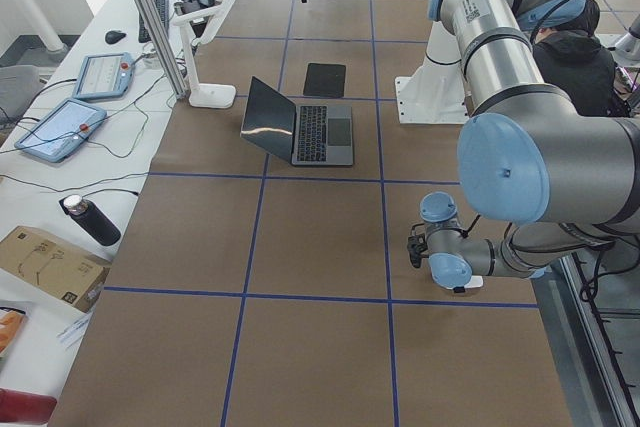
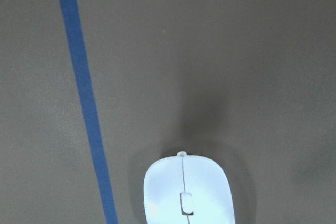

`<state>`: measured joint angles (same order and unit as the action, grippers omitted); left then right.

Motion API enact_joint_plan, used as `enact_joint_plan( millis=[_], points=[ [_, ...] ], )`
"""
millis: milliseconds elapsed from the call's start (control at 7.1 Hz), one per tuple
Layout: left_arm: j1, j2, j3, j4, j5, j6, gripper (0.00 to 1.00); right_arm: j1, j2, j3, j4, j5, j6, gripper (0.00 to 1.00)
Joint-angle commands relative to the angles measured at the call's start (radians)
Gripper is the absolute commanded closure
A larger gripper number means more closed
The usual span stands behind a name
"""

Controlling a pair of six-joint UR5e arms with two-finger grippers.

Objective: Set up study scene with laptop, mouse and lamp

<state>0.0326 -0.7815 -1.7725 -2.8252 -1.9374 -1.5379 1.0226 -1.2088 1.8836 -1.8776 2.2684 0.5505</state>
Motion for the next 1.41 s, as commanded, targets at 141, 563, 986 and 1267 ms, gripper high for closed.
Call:
enact_joint_plan(
  millis=[141, 563, 986, 1267],
  points=[
    [0.004, -0.012, 0.016, -0.008, -0.002, -0.007, 0.00, -0.007, 0.000, -0.001, 0.000, -0.001, 0.000, 0.00],
    [0.053, -0.036, 0.028, -0.008, 0.000, -0.042, 0.00, -0.009, -0.002, -0.001, 0.003, 0.000, -0.001, 0.00],
    [0.075, -0.050, 0.050, -0.008, 0.001, -0.047, 0.00, -0.012, -0.002, 0.000, 0.003, 0.000, -0.001, 0.00],
    [0.079, -0.050, 0.079, -0.049, 0.001, -0.047, 0.00, -0.013, -0.002, 0.000, 0.003, 0.000, -0.001, 0.00]
  ],
)
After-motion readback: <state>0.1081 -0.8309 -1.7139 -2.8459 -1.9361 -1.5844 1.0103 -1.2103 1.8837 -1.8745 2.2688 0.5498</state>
